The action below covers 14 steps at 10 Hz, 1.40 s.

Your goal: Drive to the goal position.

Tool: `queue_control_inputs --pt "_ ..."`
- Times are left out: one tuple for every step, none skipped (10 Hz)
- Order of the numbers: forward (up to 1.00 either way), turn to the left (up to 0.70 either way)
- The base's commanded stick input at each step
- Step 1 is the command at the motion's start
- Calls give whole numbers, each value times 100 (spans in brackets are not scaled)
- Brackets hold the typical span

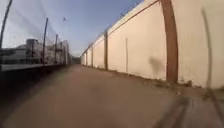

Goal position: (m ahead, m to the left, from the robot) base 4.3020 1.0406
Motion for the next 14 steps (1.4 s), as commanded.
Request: queue_control_inputs --pt "100 0" --pt "100 0" --pt "100 0" --pt "100 0" --pt "100 0" --pt "100 19" --pt "100 27" --pt "100 27" --pt "100 27" --pt "100 17" --pt "100 0" --pt "100 0" --pt "100 0" --pt "100 0"
